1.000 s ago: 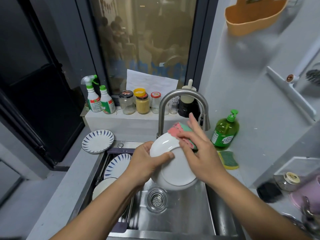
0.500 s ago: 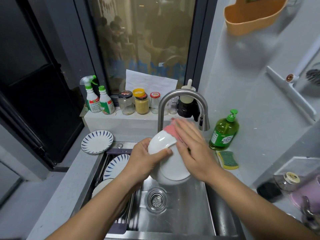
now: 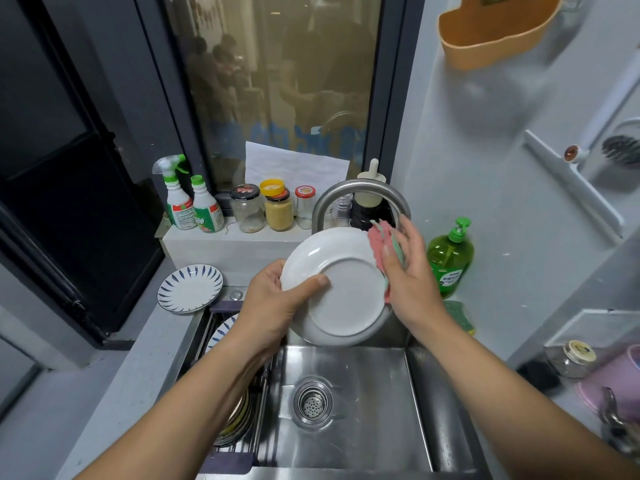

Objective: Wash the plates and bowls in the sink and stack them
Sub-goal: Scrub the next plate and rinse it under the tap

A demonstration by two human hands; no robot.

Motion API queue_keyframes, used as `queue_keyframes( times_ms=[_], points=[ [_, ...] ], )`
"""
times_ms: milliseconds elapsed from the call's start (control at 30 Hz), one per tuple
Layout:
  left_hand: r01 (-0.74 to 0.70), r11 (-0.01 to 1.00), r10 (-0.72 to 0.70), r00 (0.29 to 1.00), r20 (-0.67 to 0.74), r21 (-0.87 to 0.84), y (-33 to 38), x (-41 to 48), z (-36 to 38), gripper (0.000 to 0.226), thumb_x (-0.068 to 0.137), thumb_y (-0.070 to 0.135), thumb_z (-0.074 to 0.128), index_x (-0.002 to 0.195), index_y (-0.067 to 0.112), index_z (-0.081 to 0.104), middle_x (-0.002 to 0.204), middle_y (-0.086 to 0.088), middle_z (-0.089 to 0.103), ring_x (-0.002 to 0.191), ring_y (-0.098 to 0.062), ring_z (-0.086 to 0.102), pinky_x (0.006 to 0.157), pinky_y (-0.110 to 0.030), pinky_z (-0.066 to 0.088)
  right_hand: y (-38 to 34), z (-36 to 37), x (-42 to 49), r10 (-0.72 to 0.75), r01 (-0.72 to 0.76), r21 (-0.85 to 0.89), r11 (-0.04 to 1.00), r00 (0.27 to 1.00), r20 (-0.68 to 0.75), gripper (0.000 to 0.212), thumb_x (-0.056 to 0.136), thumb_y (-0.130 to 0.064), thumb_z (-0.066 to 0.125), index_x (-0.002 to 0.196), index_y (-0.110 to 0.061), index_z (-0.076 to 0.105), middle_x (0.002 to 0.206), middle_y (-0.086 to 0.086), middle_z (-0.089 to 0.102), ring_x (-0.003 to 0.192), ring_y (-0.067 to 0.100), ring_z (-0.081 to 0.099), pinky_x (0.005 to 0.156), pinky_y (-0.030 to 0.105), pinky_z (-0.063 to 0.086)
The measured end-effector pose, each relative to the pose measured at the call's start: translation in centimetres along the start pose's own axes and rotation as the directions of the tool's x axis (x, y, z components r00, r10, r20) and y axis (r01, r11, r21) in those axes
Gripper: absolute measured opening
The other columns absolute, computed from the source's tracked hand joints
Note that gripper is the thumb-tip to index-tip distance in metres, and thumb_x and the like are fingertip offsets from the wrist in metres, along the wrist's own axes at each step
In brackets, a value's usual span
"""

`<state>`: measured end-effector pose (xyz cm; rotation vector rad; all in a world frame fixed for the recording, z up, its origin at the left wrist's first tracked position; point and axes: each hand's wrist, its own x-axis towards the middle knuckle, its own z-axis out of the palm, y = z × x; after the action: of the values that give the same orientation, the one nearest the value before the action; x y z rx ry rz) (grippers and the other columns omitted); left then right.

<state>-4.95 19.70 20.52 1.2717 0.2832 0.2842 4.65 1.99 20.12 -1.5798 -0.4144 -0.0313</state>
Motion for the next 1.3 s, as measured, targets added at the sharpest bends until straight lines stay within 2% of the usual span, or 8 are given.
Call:
queue_keyframes(
  times_ms=[100, 267, 467, 533, 633, 800, 1033, 1300],
  points=[
    [-0.026, 0.998, 0.025, 0.999, -0.02, -0.059, 0.5, 0.5, 0.2, 0.043, 0.069, 0.013, 0.087, 0.107, 0.003, 0.069, 0.1, -0.016, 0.078, 0.083, -0.022, 0.074, 0.074, -0.028, 0.062, 0.8, 0.6, -0.8, 0.038, -0.038, 0.001, 0.999, 0.999, 0.022, 0.041, 0.091, -0.068, 0.043, 0.132, -0.065, 0.039, 0.154, -0.015, 0.041, 0.14, 0.0, 0.039, 0.115, 0.037, 0.033],
    [0.002, 0.967, -0.03, 0.994, -0.105, -0.255, -0.4, 0.8, 0.5, 0.05, 0.081, 0.017, 0.075, 0.124, -0.005, 0.063, 0.116, -0.022, 0.075, 0.1, -0.028, 0.072, 0.084, -0.034, 0.062, 2.6, 2.7, -4.9, 0.146, -0.143, 0.031, 0.989, 0.986, -0.082, 0.048, 0.106, -0.036, 0.036, 0.148, -0.049, 0.019, 0.15, -0.01, 0.043, 0.088, -0.004, 0.056, 0.063, 0.018, 0.05],
    [0.035, 0.948, -0.075, 0.991, -0.113, -0.316, -1.6, 0.4, 1.6, 0.039, 0.081, 0.011, 0.074, 0.119, 0.003, 0.066, 0.111, -0.018, 0.077, 0.095, -0.024, 0.074, 0.075, -0.033, 0.062, 0.5, 2.1, -1.3, 0.014, -0.033, -0.123, 0.992, 0.989, -0.146, 0.061, 0.101, -0.045, 0.043, 0.156, -0.026, 0.024, 0.16, -0.007, 0.026, 0.135, -0.014, 0.034, 0.118, 0.025, 0.03],
    [0.034, 0.946, -0.073, 0.991, -0.113, -0.322, -1.6, 0.3, 1.9, 0.037, 0.085, 0.009, 0.072, 0.121, 0.003, 0.066, 0.112, -0.017, 0.077, 0.097, -0.025, 0.074, 0.076, -0.034, 0.062, 0.7, 2.3, -1.9, -0.022, -0.016, -0.258, 0.966, 0.989, -0.144, 0.069, 0.096, -0.044, 0.044, 0.157, -0.025, 0.02, 0.162, -0.006, 0.019, 0.148, 0.007, 0.026, 0.122, 0.042, 0.026],
    [0.067, 0.914, -0.119, 0.987, -0.108, -0.4, -2.1, -0.1, 2.2, 0.037, 0.093, 0.008, 0.067, 0.129, 0.001, 0.062, 0.119, -0.019, 0.075, 0.107, -0.028, 0.073, 0.085, -0.038, 0.062, 1.5, 2.9, -4.2, -0.087, 0.028, -0.371, 0.928, 0.986, -0.143, 0.07, 0.099, -0.031, 0.051, 0.158, -0.021, 0.014, 0.164, -0.008, 0.008, 0.151, 0.012, 0.016, 0.123, 0.04, 0.02],
    [0.211, 0.826, -0.258, 0.966, -0.017, -0.523, -3.8, -1.3, 2.8, 0.04, 0.098, 0.013, 0.06, 0.137, 0.006, 0.06, 0.128, -0.018, 0.071, 0.119, -0.031, 0.069, 0.099, -0.052, 0.055, 1.2, 2.8, -4.4, -0.023, -0.013, -0.245, 0.97, 0.989, -0.144, 0.065, 0.1, -0.011, 0.055, 0.156, -0.02, 0.025, 0.162, -0.01, 0.015, 0.139, -0.017, 0.022, 0.118, 0.017, 0.023],
    [0.263, 0.909, -0.254, 0.965, 0.072, -0.323, -2.5, -0.7, -0.1, 0.033, 0.081, 0.016, 0.075, 0.107, 0.001, 0.063, 0.094, -0.011, 0.078, 0.082, -0.022, 0.075, 0.069, -0.04, 0.064, -2.2, -0.7, -2.9, 0.003, 0.013, -0.131, 0.991, 0.992, 0.127, 0.059, 0.094, 0.011, 0.054, 0.148, 0.0, 0.034, 0.15, 0.004, 0.031, 0.111, -0.032, 0.042, 0.093, -0.005, 0.031],
    [0.291, 0.951, -0.307, 0.857, 0.414, 0.104, 1.1, 1.2, -0.5, 0.045, 0.077, 0.004, 0.073, 0.122, 0.006, 0.069, 0.113, -0.021, 0.074, 0.092, -0.03, 0.073, 0.085, -0.041, 0.061, -5.1, -3.5, -0.5, 0.06, 0.224, -0.392, 0.892, 0.801, 0.595, 0.06, 0.092, 0.0, 0.065, 0.147, -0.011, 0.043, 0.15, -0.004, 0.039, 0.129, -0.023, 0.034, 0.11, 0.004, 0.023]
  ],
)
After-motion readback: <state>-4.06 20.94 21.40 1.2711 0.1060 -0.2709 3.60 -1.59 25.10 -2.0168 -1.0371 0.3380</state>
